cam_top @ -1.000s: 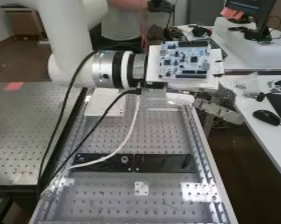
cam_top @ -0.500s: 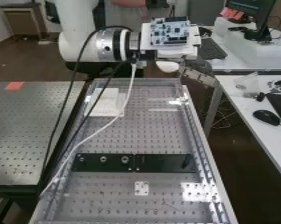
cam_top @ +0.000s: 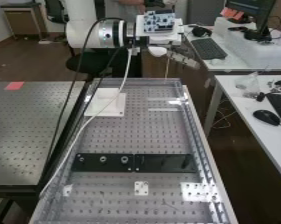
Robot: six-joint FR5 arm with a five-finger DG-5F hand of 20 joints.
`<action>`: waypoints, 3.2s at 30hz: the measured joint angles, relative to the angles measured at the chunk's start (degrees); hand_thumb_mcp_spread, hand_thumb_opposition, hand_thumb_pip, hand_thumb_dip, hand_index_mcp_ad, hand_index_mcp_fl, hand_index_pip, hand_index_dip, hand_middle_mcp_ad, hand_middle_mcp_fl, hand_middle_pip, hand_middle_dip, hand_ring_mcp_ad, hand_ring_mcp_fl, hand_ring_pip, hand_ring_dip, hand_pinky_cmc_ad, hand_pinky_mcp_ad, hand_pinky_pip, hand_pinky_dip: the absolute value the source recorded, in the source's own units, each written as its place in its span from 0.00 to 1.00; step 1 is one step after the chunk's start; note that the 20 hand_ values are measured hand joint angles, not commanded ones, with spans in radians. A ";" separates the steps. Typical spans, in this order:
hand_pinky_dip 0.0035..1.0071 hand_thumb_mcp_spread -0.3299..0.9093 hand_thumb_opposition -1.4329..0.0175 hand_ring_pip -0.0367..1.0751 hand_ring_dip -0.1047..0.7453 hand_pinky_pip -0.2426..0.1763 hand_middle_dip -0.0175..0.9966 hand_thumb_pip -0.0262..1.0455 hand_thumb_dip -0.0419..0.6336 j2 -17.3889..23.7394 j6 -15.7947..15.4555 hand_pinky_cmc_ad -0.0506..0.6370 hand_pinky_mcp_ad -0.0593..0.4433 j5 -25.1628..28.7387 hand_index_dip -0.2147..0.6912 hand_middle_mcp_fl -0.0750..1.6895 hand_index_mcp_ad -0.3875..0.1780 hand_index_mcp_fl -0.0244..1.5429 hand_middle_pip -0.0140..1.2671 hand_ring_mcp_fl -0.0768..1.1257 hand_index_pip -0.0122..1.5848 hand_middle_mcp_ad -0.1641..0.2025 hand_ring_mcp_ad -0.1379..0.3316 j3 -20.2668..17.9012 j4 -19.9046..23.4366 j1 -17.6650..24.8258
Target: Grab the chopstick and place it in the clear container
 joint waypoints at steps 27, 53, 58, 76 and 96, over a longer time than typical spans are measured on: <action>0.15 0.94 0.25 0.14 0.75 0.67 0.85 0.37 0.57 -3.55 0.51 0.60 0.77 -0.30 0.70 0.79 0.46 0.77 0.16 0.62 0.38 0.22 0.34 2.52 -4.88 2.57; 0.15 0.94 0.25 0.14 0.75 0.67 0.85 0.37 0.57 -12.33 -10.15 0.61 0.77 -16.11 0.71 0.80 0.48 0.77 0.16 0.63 0.37 0.23 0.34 18.78 -27.69 -1.70; 0.15 0.94 0.25 0.14 0.74 0.67 0.85 0.37 0.57 -14.86 -13.57 0.61 0.77 -19.17 0.73 0.80 0.48 0.78 0.16 0.63 0.36 0.23 0.34 23.22 -33.06 -2.28; 0.15 0.94 0.25 0.14 0.76 0.67 0.85 0.37 0.57 -17.92 -12.39 0.61 0.78 -17.64 0.73 0.80 0.48 0.78 0.16 0.63 0.36 0.23 0.34 25.30 -34.45 -3.49; 0.15 0.78 0.34 0.13 0.76 0.67 0.84 0.39 0.58 -21.27 -10.24 0.62 0.78 -19.40 0.71 0.69 0.47 0.66 0.14 0.56 0.30 0.13 0.35 31.21 -38.60 -3.67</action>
